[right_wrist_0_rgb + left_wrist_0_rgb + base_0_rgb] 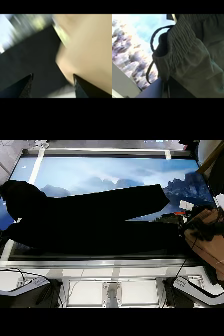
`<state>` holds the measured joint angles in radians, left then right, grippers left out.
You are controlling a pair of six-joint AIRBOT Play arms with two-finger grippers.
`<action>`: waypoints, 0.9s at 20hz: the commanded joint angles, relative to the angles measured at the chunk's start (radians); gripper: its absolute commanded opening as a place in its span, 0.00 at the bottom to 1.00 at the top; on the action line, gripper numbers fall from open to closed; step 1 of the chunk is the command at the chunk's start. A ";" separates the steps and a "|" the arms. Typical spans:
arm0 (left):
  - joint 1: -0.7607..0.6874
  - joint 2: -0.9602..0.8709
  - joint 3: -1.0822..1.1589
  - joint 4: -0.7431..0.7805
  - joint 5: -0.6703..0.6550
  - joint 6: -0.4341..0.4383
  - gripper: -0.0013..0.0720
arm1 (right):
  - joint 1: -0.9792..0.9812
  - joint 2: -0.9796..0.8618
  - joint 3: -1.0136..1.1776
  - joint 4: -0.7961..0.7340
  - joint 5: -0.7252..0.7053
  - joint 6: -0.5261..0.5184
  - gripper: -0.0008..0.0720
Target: Fold the clothes and pants, and hang the long-sleeved shirts on hangers.
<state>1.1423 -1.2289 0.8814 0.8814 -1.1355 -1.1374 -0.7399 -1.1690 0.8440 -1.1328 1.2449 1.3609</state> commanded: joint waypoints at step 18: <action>0.006 0.034 0.005 0.076 -0.012 0.000 0.04 | 0.086 0.029 -0.264 0.107 -0.216 -0.097 0.04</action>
<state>1.1458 -1.2125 0.8833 0.9085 -1.1484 -1.1374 -0.6617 -1.1412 0.5640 -1.0122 1.0412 1.2648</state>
